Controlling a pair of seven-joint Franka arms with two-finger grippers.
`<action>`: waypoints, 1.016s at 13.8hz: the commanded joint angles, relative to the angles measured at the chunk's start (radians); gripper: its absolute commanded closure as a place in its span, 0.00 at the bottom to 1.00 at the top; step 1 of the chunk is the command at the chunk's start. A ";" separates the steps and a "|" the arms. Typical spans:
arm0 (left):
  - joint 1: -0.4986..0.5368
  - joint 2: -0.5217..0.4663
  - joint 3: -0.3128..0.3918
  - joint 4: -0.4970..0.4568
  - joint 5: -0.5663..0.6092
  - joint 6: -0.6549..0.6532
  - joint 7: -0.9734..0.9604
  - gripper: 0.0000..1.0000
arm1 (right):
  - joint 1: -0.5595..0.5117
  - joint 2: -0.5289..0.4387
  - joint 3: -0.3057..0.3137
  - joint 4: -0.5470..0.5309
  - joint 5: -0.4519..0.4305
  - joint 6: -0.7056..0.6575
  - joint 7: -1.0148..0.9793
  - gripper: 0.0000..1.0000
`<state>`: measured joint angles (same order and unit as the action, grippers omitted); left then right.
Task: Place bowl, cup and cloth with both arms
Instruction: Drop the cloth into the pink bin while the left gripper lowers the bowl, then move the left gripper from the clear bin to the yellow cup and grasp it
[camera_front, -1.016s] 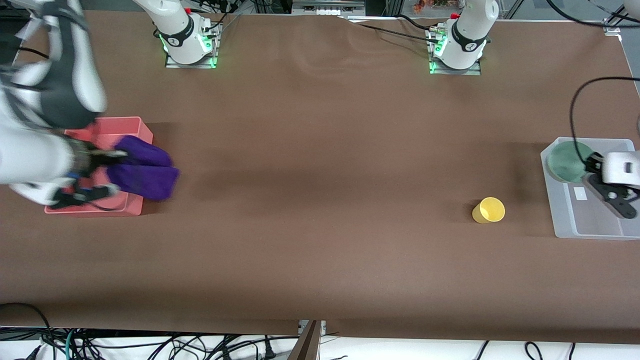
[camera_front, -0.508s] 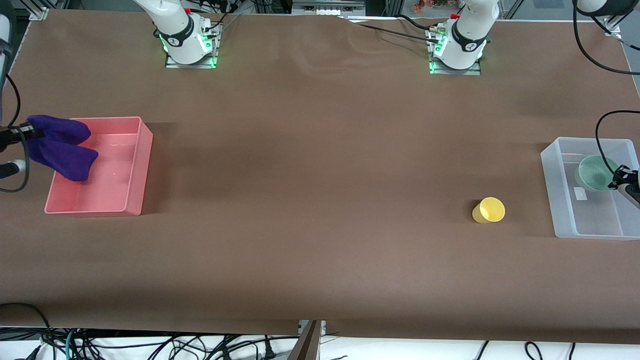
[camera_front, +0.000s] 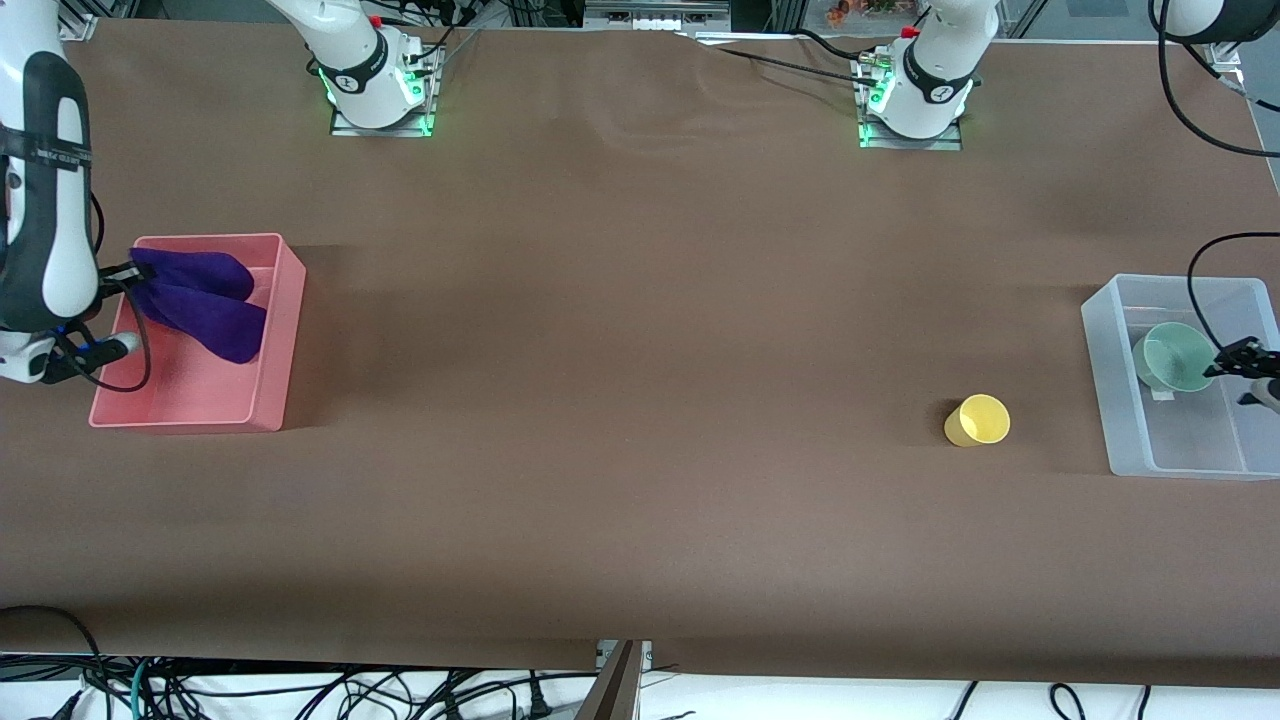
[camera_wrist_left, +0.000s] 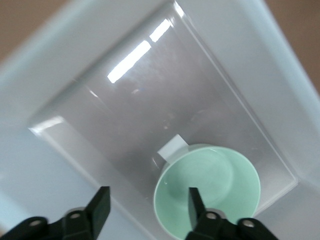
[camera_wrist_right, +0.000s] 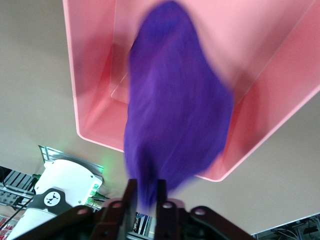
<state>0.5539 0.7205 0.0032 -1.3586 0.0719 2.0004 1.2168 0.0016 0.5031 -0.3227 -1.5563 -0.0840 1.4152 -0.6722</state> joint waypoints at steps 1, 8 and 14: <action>-0.052 -0.104 -0.002 -0.008 -0.015 -0.111 -0.133 0.00 | -0.003 -0.067 -0.002 0.027 0.059 -0.002 0.005 0.00; -0.264 -0.130 -0.045 -0.023 -0.124 -0.288 -0.857 0.00 | 0.000 -0.207 0.092 0.277 0.141 0.046 0.051 0.00; -0.382 -0.032 -0.045 -0.085 -0.182 -0.145 -1.050 0.44 | -0.017 -0.365 0.125 0.136 0.119 0.206 0.060 0.00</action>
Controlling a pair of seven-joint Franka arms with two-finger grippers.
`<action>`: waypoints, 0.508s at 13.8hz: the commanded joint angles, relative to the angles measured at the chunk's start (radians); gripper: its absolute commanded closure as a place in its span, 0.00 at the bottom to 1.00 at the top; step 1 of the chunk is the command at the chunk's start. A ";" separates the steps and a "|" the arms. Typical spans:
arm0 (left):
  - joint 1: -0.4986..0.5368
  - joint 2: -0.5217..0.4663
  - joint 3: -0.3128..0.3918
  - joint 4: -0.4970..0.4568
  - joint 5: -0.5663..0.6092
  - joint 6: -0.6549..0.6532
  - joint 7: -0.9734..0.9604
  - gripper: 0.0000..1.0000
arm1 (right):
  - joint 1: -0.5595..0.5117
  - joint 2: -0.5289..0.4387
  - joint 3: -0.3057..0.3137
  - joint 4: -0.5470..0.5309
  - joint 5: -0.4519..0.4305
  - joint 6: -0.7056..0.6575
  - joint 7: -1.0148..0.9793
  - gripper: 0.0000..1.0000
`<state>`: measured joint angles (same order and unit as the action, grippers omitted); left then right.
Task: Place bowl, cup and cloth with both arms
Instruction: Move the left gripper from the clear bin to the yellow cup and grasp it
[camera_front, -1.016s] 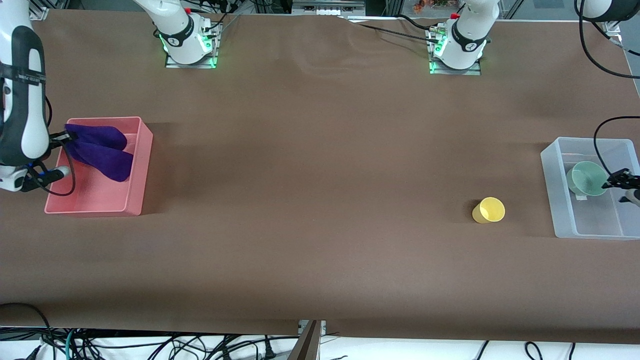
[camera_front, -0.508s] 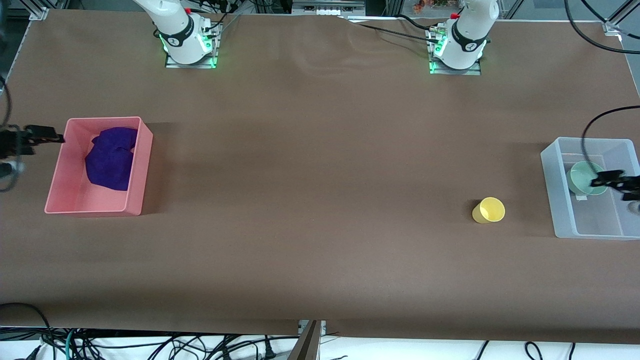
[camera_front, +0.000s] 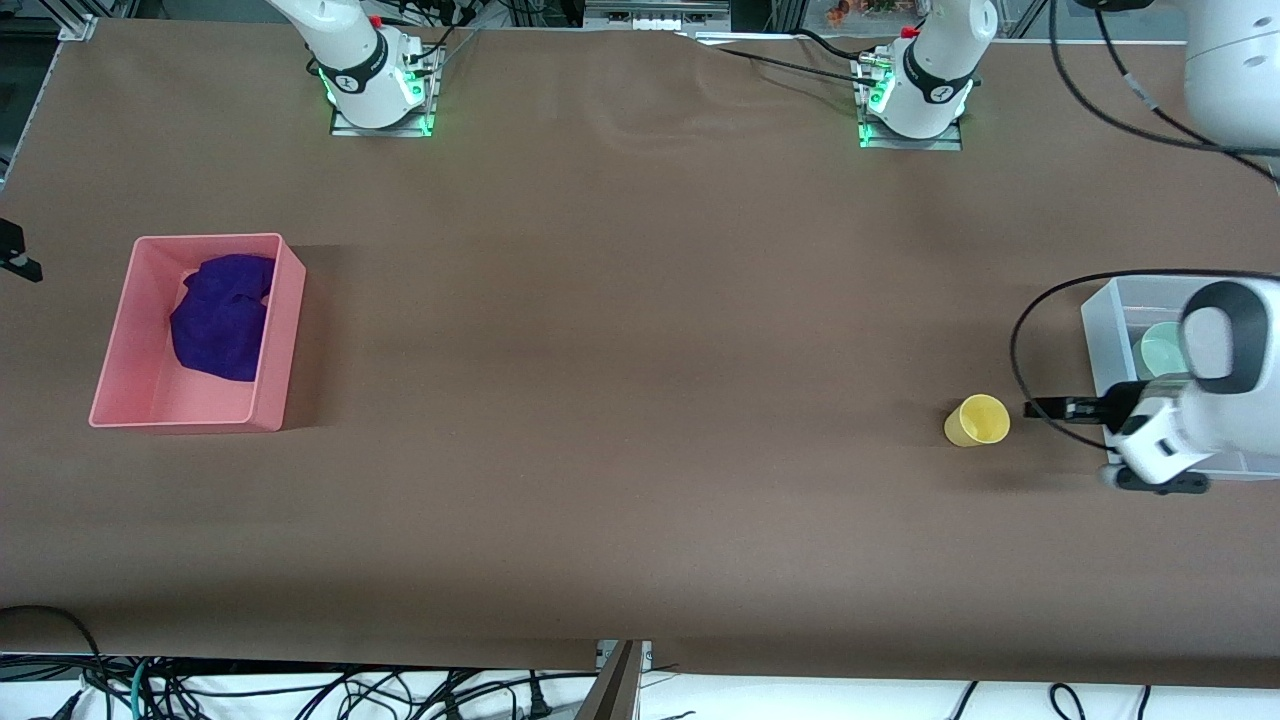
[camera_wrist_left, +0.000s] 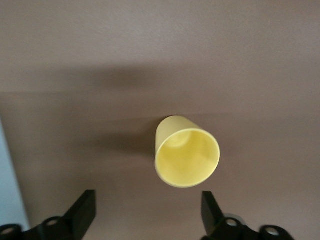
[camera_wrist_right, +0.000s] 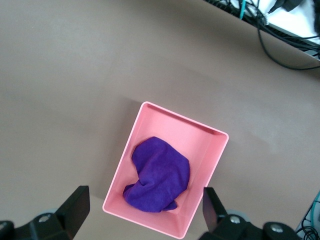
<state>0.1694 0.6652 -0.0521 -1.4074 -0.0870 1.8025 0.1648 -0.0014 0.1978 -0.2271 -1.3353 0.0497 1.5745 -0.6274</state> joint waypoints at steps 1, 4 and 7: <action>0.001 0.028 0.011 -0.060 -0.022 0.075 0.002 0.71 | -0.015 -0.069 0.066 -0.087 -0.024 0.018 0.068 0.00; -0.001 0.068 0.011 -0.074 -0.020 0.100 0.004 0.94 | -0.015 -0.075 0.147 -0.087 -0.025 -0.062 0.387 0.00; -0.008 0.059 0.012 -0.059 -0.010 0.098 0.002 1.00 | -0.014 -0.087 0.190 -0.087 -0.066 -0.070 0.430 0.00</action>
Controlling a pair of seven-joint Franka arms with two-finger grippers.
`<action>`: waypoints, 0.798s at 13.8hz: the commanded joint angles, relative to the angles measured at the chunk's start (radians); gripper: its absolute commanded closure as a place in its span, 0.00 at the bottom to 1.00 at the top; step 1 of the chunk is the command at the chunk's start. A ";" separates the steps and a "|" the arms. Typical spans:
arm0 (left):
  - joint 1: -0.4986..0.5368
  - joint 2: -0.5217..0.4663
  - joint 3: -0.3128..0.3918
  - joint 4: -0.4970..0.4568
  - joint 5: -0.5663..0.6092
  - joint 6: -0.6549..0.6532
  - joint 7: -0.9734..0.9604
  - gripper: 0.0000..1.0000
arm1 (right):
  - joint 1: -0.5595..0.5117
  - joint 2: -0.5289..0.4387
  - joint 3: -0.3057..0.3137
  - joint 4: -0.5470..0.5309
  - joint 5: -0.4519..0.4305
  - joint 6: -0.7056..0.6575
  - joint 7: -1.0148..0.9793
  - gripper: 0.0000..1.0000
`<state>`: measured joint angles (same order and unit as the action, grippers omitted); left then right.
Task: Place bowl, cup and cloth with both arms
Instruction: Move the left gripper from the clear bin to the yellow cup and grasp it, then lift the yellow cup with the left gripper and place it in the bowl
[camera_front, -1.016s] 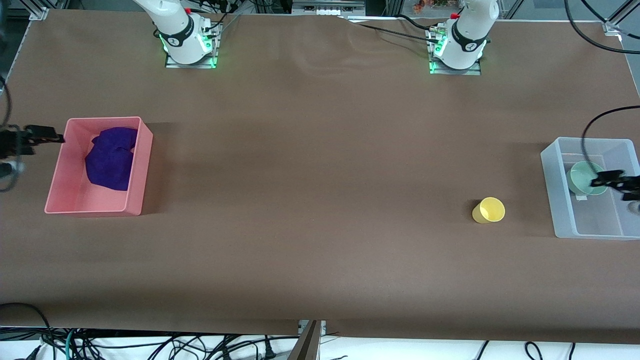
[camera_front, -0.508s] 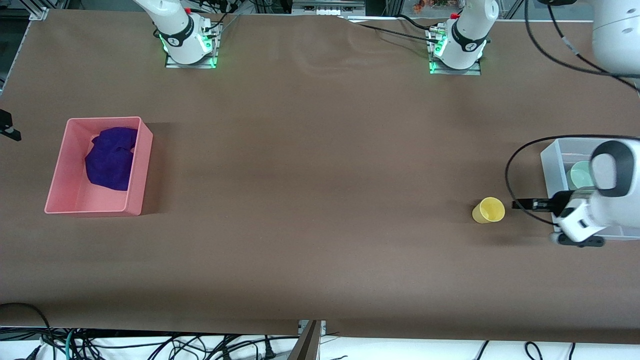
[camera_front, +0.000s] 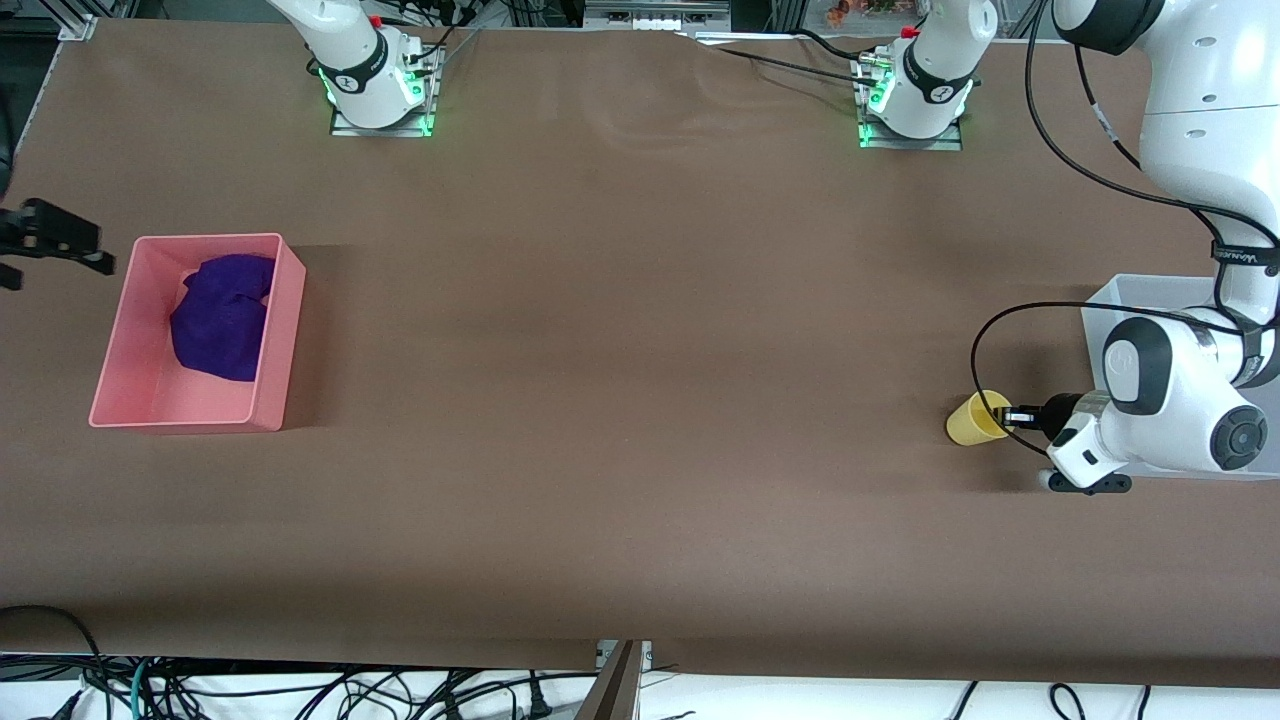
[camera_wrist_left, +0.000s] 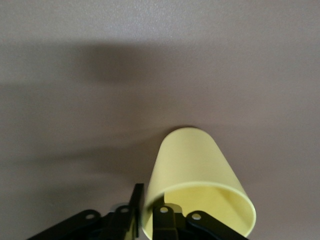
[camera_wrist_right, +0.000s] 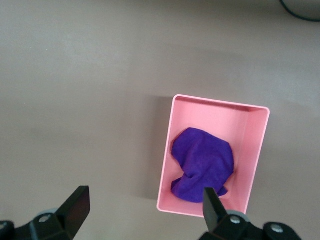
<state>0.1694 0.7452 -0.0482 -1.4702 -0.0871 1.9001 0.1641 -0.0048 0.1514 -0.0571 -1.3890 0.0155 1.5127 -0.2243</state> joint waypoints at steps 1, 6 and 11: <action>-0.005 -0.033 0.011 0.011 -0.008 -0.003 0.003 1.00 | -0.011 -0.041 0.017 -0.033 -0.034 -0.006 0.022 0.00; 0.019 -0.139 0.025 0.087 0.269 -0.130 0.087 1.00 | -0.001 -0.009 0.025 -0.022 -0.065 -0.008 0.005 0.00; 0.099 -0.162 0.191 0.074 0.363 -0.145 0.492 1.00 | -0.004 -0.009 0.022 -0.022 -0.063 -0.008 0.003 0.00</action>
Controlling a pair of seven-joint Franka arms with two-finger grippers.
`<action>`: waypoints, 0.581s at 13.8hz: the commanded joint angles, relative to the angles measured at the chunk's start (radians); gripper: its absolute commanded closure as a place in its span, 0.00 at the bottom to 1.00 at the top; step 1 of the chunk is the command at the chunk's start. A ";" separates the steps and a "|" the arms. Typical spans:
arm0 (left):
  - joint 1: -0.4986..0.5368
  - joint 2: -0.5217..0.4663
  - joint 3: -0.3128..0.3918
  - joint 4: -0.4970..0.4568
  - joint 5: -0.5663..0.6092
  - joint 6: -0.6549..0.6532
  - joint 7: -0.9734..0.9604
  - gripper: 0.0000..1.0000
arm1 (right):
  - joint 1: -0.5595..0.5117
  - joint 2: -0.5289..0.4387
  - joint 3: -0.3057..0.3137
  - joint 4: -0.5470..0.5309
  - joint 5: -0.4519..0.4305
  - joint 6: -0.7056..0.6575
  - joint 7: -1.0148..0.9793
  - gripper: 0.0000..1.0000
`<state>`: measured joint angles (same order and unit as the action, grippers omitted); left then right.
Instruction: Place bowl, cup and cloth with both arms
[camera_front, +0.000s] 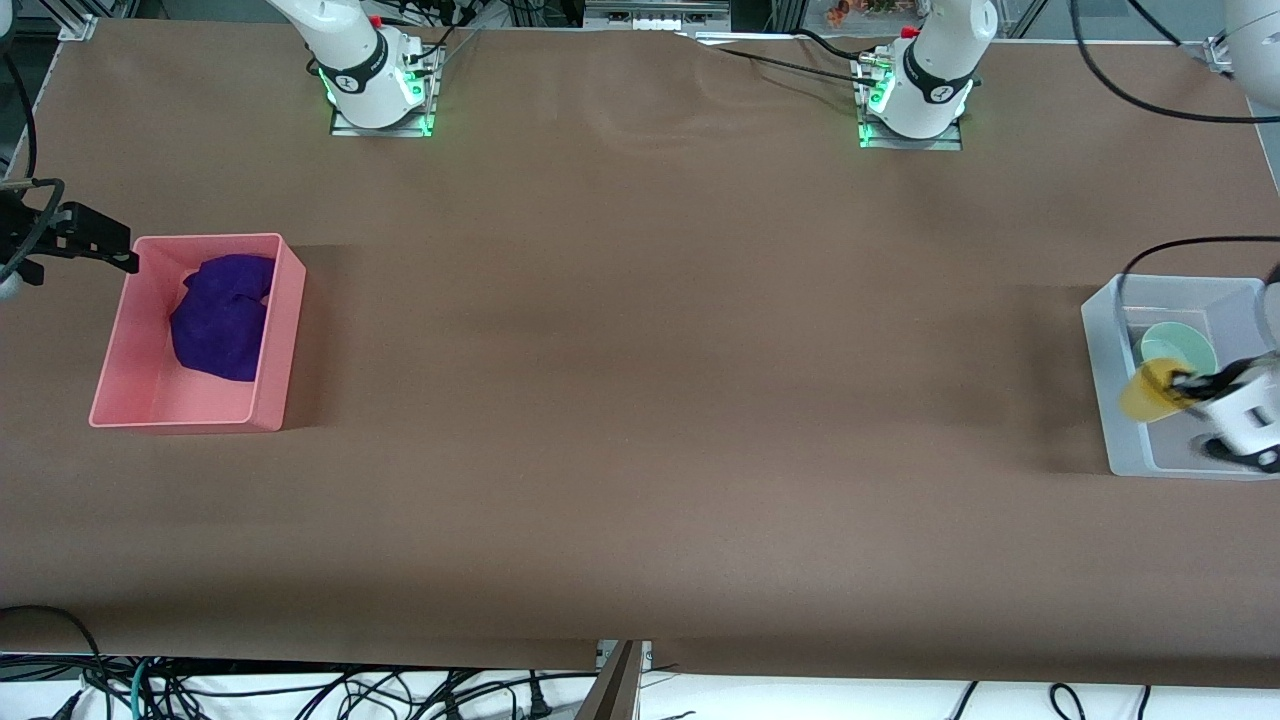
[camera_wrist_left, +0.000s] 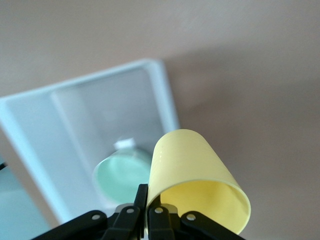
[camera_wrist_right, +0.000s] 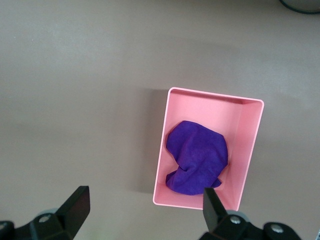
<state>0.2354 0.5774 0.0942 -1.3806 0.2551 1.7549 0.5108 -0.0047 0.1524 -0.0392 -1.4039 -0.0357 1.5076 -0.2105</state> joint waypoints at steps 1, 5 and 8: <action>0.063 0.016 0.061 -0.015 0.021 0.008 0.203 1.00 | -0.003 -0.010 0.004 -0.007 -0.013 -0.003 -0.009 0.00; 0.156 0.074 0.058 -0.050 0.004 0.086 0.278 1.00 | -0.003 -0.010 0.004 -0.007 -0.013 -0.003 -0.010 0.00; 0.168 0.096 0.056 -0.055 -0.052 0.101 0.278 1.00 | -0.005 -0.010 0.004 -0.007 -0.012 -0.003 -0.010 0.00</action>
<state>0.4053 0.6798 0.1534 -1.4305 0.2349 1.8493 0.7743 -0.0052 0.1524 -0.0394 -1.4040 -0.0364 1.5076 -0.2105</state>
